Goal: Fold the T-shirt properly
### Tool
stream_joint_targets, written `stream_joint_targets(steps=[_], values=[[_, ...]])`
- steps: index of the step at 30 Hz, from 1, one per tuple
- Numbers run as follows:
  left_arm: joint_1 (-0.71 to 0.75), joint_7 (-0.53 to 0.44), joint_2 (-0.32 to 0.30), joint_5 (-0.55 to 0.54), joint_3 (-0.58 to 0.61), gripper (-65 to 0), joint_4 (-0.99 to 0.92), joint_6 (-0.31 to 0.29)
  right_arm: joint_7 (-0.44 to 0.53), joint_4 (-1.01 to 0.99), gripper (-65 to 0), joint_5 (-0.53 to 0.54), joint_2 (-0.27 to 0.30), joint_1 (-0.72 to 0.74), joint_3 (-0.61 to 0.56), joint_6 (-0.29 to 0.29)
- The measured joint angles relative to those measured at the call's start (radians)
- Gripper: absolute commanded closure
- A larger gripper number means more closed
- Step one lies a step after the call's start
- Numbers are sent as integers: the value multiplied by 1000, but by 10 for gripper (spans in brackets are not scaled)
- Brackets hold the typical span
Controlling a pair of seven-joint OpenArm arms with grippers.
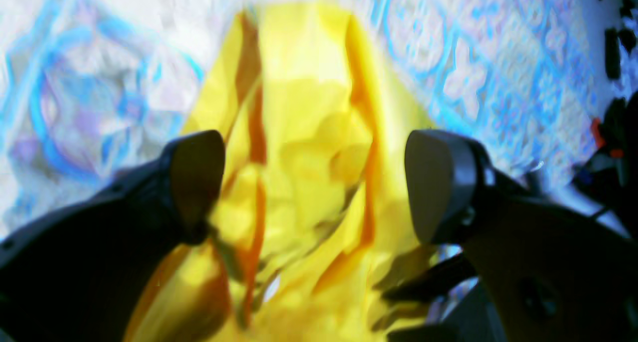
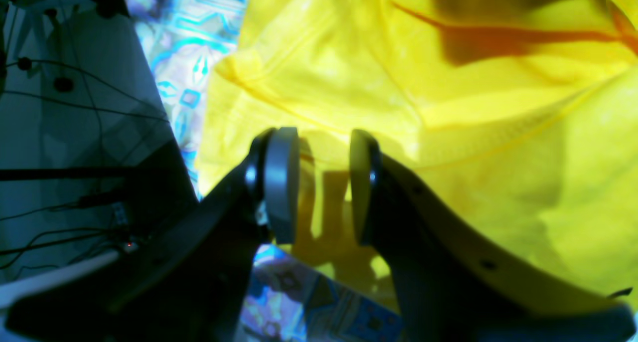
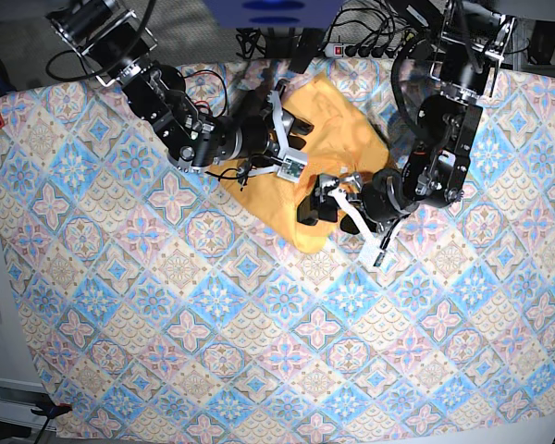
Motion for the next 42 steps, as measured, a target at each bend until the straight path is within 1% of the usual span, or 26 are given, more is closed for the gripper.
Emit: stream_joint_targets(steps=[3, 8, 12, 13, 15, 20, 22, 23, 31, 35, 38, 40, 42], values=[[-3, -2, 4, -14, 1, -554, 1, -1, 1, 0, -174, 0, 0, 0, 0, 0], [3, -1, 2, -4, 0, -554, 0, 0, -2, 0, -174, 0, 0, 0, 0, 0], [-3, -10, 32, -6, -1, -545, -47, -2, -2, 0, -174, 0, 0, 0, 0, 0], [-10, -7, 34, -3, 5, -523, -72, -1, -1, 0, -174, 3, 0, 0, 0, 0], [-21, 2, 34, 1, 9, -449, -104, -2, 1, 0, -174, 2, 0, 0, -1, 0], [-32, -5, 31, -3, 7, -154, -106, -1, 0, 0, -174, 0, 0, 0, -1, 0], [-32, -3, 32, -7, 7, -75, -106, -1, 0, 0, -174, 0, 1, 0, -1, 0], [-31, -3, 32, -7, 7, -53, -106, -1, -1, 0, -174, 0, 0, 0, -1, 0], [-26, -3, 31, -8, 1, -46, -104, 0, 0, 0, -174, 0, 0, 0, -1, 0], [-3, 1, 23, -8, -4, -46, -45, 0, 0, 0, -174, 0, 0, 0, -1, 0], [38, 10, 14, -18, -49, -46, 10, -1, -1, -1, -174, 0, 0, 0, -1, 0], [60, 48, 4, -12, -85, -46, 32, 1, 0, -1, -174, 0, 1, 0, 0, 0], [88, 66, 2, -6, -127, -46, 69, 0, 0, -1, -174, 0, 0, 0, -1, 0]])
